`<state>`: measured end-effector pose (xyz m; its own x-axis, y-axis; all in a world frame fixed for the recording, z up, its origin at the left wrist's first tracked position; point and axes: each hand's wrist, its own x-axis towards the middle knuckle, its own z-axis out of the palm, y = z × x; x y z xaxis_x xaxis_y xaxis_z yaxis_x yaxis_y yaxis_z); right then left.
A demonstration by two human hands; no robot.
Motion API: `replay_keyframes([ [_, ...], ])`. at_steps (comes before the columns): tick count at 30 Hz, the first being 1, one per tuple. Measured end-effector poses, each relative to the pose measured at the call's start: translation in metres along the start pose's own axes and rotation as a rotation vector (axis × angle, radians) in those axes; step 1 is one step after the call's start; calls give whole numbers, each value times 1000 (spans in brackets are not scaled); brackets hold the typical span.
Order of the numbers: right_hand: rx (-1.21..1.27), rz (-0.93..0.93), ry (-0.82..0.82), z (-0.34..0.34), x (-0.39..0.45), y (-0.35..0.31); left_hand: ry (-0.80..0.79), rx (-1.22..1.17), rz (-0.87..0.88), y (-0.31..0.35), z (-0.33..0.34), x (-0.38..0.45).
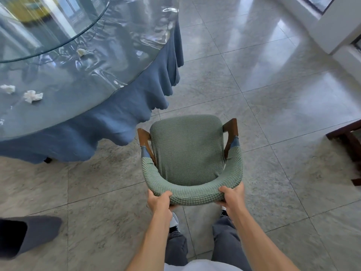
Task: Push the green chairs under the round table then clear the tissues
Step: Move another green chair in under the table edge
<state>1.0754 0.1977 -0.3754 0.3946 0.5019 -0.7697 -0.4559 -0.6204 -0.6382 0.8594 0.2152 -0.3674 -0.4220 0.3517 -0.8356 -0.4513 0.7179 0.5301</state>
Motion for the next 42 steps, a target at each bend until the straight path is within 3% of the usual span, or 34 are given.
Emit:
replay_keyframes([
  [17,-311,-21,-277,-32,121,-160,196,-448,-99,-30,156,-63],
  [42,-535,-87,-368,21,220,-286,298,-634,-151,9,286,-58],
])
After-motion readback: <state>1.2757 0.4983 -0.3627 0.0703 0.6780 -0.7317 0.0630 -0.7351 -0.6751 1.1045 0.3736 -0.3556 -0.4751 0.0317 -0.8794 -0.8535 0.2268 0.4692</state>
